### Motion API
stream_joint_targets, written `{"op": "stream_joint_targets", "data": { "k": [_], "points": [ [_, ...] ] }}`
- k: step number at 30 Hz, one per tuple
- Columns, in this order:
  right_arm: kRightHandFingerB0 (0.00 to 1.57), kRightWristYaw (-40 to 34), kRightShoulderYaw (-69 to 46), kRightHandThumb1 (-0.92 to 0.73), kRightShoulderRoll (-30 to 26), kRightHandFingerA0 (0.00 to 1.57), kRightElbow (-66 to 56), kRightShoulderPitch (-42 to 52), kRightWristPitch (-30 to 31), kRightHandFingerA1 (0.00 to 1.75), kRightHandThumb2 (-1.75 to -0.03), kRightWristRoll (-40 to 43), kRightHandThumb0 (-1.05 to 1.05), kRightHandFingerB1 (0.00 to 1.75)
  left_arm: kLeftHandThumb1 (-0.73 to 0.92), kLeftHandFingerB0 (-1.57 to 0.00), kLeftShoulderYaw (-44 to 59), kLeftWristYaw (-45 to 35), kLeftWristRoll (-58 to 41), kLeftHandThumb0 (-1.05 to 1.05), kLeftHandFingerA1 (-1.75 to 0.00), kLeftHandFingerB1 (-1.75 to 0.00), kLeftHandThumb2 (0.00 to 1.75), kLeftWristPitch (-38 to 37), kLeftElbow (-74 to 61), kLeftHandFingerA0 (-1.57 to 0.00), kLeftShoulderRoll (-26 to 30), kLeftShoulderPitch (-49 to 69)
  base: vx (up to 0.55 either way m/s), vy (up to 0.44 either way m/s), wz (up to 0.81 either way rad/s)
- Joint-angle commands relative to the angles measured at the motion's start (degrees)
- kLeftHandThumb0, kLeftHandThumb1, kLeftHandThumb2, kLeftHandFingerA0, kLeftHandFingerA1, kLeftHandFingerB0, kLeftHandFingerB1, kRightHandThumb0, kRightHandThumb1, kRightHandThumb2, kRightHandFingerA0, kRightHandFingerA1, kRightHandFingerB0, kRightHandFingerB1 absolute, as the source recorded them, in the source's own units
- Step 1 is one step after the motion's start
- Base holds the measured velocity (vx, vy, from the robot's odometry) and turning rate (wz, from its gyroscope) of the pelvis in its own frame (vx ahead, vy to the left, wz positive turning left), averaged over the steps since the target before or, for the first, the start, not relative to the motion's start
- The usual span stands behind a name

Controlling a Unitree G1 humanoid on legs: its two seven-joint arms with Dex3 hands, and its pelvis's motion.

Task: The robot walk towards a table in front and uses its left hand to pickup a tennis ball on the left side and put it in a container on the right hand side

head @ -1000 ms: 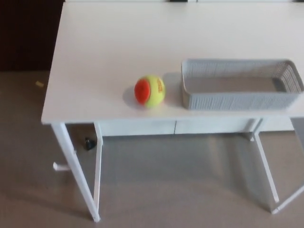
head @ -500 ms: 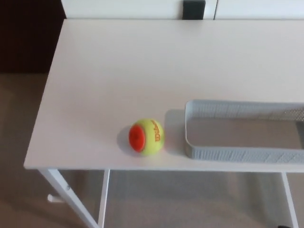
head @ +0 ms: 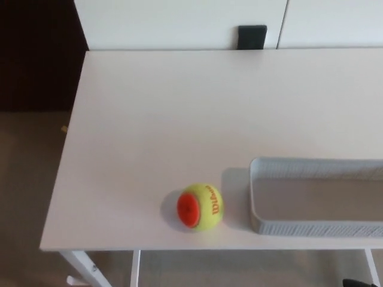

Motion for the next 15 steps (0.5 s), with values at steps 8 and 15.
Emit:
{"op": "stream_joint_targets", "data": {
  "k": [8,15],
  "points": [
    [0.06,-1.04,0.37,-0.71,-0.63,0.16,0.87,-0.22,1.13,0.54,-0.73,-0.58,-0.07,0.45,0.45,-0.28,0.29,0.52,-0.16,-0.27,-0.32,-0.3,0.54,0.5,0.41,-0.35,0.47,0.14,0.01,-0.022,0.0],
    [0.06,-1.53,0.7,-0.71,-0.25,0.17,1.46,-1.37,1.15,0.58,-0.75,-0.73,-0.06,0.46,0.46,-0.24,1.24,0.37,-1.07,-0.27,-0.33,-0.3,0.55,0.95,0.52,-0.31,0.83,-0.65,0.0,0.0,0.0]
  ]
}}
